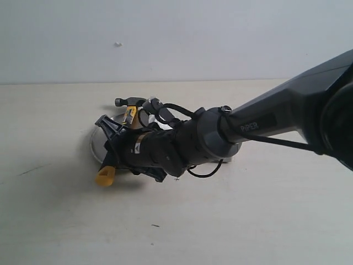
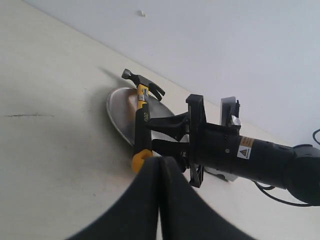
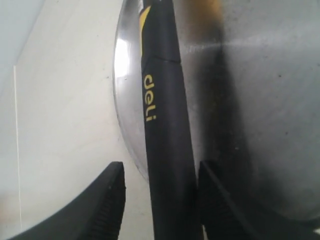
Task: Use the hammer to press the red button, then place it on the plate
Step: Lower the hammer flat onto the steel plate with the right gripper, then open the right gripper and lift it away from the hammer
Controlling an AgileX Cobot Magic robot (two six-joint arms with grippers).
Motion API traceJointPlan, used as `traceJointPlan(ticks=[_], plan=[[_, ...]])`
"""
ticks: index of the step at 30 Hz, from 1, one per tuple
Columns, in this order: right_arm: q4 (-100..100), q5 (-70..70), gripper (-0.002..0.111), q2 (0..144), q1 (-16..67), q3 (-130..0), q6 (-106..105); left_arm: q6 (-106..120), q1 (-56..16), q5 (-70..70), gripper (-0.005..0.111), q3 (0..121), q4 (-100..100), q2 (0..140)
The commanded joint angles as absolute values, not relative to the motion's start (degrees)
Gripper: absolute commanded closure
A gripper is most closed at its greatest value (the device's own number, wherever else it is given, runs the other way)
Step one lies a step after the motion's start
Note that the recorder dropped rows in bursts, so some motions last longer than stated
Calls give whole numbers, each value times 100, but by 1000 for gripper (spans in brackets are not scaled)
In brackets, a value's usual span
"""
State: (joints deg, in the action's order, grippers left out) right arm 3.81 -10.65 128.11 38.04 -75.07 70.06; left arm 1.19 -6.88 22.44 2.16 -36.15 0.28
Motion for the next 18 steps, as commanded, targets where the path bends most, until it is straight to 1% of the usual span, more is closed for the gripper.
traceJointPlan(ticks=[1, 14, 18], plan=[[551, -811, 62, 12725, 3802, -7520, 6946, 151, -678, 2236, 104, 207, -3625, 0], [551, -73, 62, 12143, 3782, -7520, 6476, 151, -678, 2236, 104, 207, -3625, 0], [436, 563, 62, 11819, 3782, -7520, 5965, 151, -678, 2236, 104, 207, -3625, 0]])
